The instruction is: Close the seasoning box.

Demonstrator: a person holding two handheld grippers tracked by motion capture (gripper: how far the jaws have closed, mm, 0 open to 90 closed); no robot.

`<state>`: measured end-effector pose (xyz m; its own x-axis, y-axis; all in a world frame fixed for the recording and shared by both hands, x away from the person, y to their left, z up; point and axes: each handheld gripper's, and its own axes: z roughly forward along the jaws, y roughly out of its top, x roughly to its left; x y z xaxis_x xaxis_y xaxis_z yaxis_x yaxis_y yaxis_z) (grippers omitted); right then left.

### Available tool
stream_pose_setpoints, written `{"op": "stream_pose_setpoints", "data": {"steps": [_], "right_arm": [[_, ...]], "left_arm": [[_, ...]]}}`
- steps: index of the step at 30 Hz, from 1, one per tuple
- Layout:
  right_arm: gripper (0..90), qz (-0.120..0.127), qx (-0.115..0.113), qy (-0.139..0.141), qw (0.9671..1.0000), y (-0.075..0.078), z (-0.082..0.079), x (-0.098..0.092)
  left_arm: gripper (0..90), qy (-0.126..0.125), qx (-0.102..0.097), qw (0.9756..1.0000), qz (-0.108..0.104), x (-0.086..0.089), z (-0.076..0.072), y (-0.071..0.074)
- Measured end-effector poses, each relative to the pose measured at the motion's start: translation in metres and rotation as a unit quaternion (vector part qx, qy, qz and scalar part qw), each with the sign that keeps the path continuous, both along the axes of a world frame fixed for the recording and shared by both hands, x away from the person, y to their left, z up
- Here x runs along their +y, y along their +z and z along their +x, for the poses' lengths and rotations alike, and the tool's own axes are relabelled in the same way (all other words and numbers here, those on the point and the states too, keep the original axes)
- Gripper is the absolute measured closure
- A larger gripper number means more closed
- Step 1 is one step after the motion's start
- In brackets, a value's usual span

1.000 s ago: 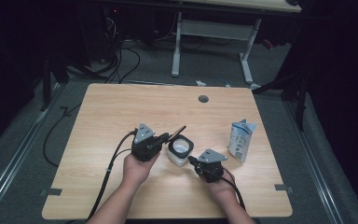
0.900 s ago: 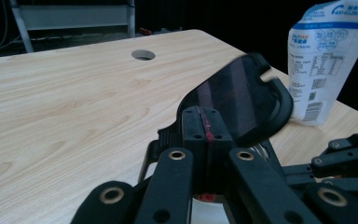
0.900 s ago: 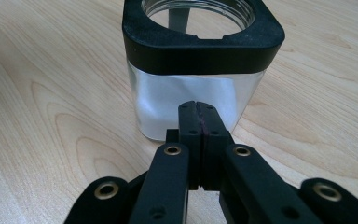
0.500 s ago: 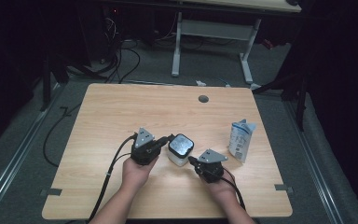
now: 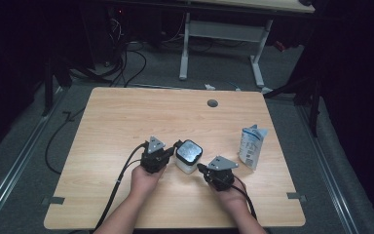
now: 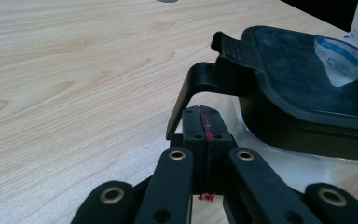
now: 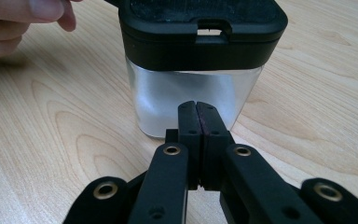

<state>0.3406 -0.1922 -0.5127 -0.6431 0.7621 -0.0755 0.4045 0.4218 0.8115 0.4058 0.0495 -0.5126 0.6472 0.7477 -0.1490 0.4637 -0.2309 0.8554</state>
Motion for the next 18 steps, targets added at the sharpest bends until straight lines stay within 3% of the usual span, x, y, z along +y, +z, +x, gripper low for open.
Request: {"op": "stream_pose_setpoints", "data": {"steps": [13,18], "right_arm": [[88.6,0.0,0.003,-0.007,1.0,0.0,0.0,-0.002],[87.8,-0.001,0.003,-0.009,1.0,-0.001,0.0,-0.003]], "left_arm": [[90.0,-0.005,-0.002,1.0,0.005,-0.01,0.021,-0.005],[90.0,0.002,-0.009,0.9999,0.014,-0.005,0.021,-0.007]]}}
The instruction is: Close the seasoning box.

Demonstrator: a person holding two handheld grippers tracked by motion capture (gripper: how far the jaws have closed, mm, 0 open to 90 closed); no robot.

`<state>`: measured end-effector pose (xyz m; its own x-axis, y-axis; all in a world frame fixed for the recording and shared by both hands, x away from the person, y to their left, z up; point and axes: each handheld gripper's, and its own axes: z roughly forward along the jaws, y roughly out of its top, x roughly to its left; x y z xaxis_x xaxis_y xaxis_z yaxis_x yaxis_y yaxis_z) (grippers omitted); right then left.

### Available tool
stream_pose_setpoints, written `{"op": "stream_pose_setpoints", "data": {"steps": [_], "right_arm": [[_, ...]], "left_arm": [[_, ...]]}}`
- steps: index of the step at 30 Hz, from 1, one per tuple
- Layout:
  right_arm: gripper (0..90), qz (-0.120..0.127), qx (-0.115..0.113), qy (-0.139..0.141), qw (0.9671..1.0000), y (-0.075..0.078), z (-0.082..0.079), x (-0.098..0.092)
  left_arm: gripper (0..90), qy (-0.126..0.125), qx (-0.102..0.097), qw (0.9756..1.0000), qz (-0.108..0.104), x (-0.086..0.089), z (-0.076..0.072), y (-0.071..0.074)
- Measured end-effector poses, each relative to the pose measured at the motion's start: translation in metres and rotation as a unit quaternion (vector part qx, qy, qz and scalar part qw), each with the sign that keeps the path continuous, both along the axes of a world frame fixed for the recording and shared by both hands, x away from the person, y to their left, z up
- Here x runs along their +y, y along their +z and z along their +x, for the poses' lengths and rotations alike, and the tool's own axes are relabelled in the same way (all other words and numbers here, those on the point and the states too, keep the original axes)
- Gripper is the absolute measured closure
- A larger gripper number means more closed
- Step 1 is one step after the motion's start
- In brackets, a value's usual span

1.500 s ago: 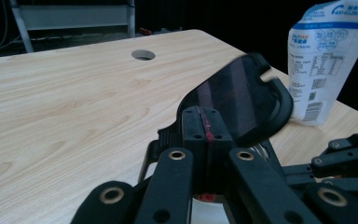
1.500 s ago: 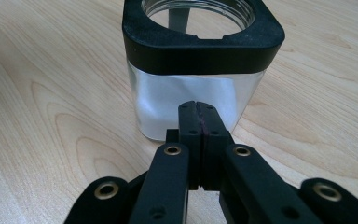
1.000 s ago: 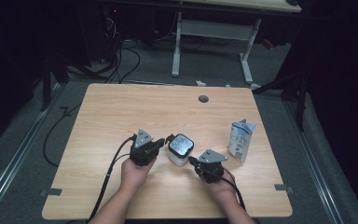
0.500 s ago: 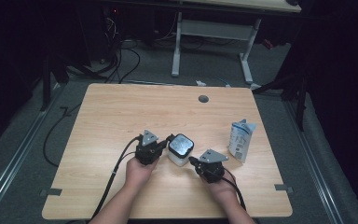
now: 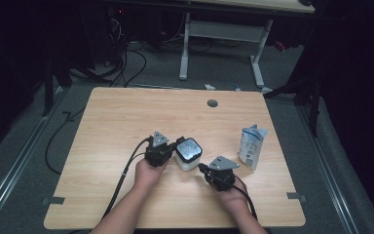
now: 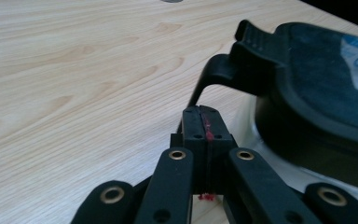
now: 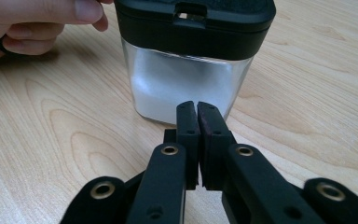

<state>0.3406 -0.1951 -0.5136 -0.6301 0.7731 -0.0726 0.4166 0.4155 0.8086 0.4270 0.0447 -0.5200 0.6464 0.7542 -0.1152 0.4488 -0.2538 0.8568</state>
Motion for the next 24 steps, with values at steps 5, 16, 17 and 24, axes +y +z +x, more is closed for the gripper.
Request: {"op": "stream_pose_setpoints", "data": {"steps": [5,16,17,24], "right_arm": [[86.3,0.01,0.012,-0.012,0.9998,-0.001,0.003,-0.004],[90.0,0.016,0.005,-0.04,0.9991,0.002,0.008,-0.012],[90.0,0.013,0.005,-0.043,0.999,0.002,0.009,-0.012],[90.0,0.007,-0.014,-0.063,0.9979,0.01,0.019,-0.012]], "left_arm": [[83.2,0.022,-0.006,0.9997,0.013,0.032,-0.015,0.004],[70.0,0.069,-0.024,0.9953,0.064,0.112,-0.085,0.001],[68.1,0.072,-0.022,0.9958,0.051,0.119,-0.089,-0.003],[57.8,0.091,-0.001,0.9943,0.055,0.133,-0.082,-0.005]]}}
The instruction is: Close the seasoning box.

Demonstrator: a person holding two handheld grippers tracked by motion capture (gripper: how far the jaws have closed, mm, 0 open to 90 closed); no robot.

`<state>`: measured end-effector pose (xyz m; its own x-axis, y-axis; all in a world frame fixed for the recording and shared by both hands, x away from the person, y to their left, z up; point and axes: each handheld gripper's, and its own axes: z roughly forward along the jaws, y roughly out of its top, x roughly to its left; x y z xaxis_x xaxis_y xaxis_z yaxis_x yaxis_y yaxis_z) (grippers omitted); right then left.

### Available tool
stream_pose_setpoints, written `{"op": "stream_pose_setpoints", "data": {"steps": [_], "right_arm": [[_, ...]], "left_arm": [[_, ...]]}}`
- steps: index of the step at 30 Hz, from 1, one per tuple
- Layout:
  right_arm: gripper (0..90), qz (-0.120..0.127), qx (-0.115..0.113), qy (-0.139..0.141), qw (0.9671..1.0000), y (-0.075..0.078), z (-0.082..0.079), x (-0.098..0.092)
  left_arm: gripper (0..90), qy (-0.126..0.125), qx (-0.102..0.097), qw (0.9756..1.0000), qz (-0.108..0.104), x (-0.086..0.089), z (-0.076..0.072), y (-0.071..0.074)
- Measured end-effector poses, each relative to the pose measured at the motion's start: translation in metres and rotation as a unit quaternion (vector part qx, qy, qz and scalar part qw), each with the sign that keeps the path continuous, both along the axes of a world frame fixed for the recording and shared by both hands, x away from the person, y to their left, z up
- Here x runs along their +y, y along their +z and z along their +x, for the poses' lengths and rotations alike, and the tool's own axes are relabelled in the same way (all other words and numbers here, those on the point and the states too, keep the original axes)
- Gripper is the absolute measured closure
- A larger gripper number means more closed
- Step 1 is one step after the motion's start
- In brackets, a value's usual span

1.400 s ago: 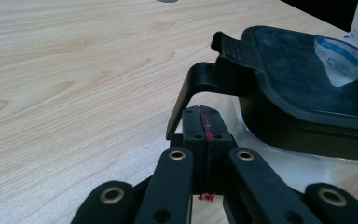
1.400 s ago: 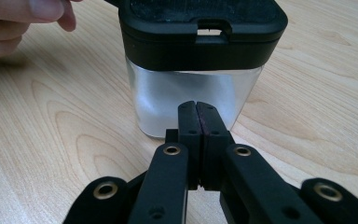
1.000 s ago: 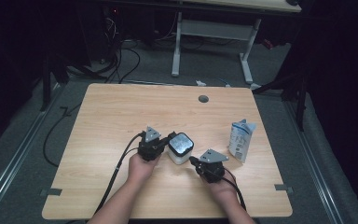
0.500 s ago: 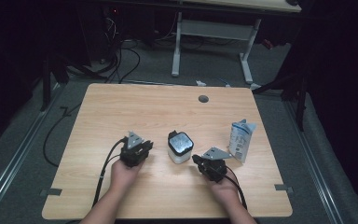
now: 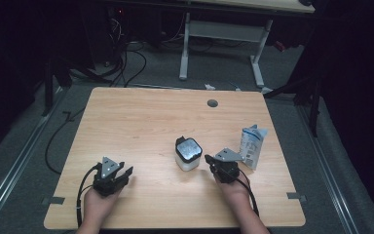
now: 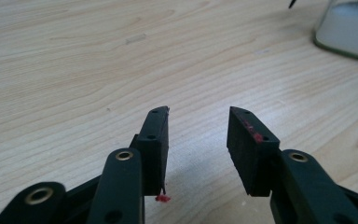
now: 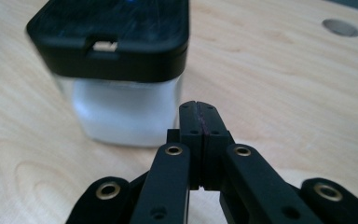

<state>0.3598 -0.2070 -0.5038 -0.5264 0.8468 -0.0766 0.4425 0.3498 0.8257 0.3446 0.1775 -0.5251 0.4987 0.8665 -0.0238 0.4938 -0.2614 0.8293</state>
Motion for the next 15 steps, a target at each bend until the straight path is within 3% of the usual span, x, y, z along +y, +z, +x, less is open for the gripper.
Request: {"op": "stream_pose_setpoints", "data": {"steps": [4,8,15], "right_arm": [[90.0,0.013,0.002,-0.009,0.9999,0.001,0.009,0.002],[90.0,0.007,0.008,-0.018,0.9998,-0.008,0.017,0.006],[90.0,-0.002,0.016,-0.005,0.9998,-0.016,0.02,0.013]], "left_arm": [[53.9,-0.003,-0.007,0.9999,0.007,-0.001,-0.001,0.001],[53.1,-0.005,-0.008,1.0,0.001,0.0,-0.003,0.001],[52.5,-0.01,-0.016,0.9998,0.006,-0.004,-0.005,0.002]]}}
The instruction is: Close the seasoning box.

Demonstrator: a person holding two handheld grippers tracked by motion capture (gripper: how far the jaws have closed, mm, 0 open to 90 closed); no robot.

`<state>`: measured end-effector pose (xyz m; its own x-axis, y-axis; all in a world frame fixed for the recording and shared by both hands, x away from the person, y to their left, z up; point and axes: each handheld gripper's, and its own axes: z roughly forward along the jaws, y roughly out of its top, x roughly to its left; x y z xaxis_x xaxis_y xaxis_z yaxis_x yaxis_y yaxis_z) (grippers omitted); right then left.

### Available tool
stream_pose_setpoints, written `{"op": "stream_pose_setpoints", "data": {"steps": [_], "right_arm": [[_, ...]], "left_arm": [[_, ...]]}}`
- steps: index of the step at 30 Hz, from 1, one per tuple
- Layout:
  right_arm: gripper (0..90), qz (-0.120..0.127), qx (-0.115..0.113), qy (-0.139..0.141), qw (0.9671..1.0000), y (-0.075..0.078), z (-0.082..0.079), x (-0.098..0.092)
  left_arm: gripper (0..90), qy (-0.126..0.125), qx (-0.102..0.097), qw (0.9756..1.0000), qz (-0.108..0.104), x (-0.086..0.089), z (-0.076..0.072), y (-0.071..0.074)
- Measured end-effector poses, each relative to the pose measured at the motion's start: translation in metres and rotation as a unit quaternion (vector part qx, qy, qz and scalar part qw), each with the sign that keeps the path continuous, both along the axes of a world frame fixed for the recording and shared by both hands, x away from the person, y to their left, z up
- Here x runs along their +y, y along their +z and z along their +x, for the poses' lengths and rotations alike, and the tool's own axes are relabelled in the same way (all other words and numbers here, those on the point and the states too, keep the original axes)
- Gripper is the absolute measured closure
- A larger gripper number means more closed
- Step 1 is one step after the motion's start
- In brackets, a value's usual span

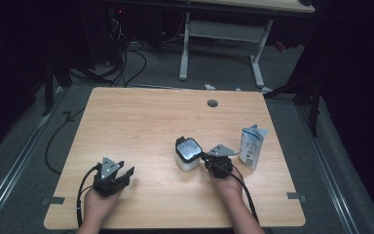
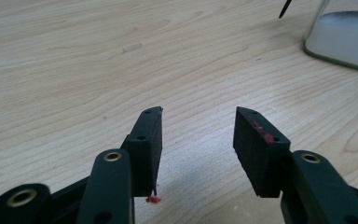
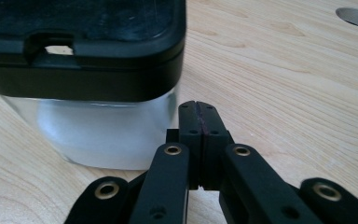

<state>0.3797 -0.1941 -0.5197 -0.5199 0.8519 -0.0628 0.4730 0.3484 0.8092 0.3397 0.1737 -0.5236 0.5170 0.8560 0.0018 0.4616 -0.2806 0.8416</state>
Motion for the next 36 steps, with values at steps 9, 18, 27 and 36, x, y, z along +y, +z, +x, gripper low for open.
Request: {"op": "stream_pose_setpoints", "data": {"steps": [9,18,27,36], "right_arm": [[90.0,0.009,-0.003,0.001,1.0,0.002,-0.002,-0.001],[90.0,0.005,-0.006,0.008,0.9999,0.003,-0.006,0.002],[89.9,0.001,-0.007,0.017,0.9998,0.004,-0.012,0.006],[89.8,-0.005,-0.01,0.029,0.9995,0.004,-0.018,0.013]], "left_arm": [[51.5,-0.001,0.003,1.0,-0.008,0.002,0.0,-0.001],[48.7,-0.008,0.002,0.9999,-0.009,0.002,-0.001,-0.001],[47.2,-0.009,0.0,0.9999,-0.01,0.003,0.0,-0.003],[46.9,-0.012,-0.005,0.9998,-0.014,0.003,-0.001,-0.002]]}}
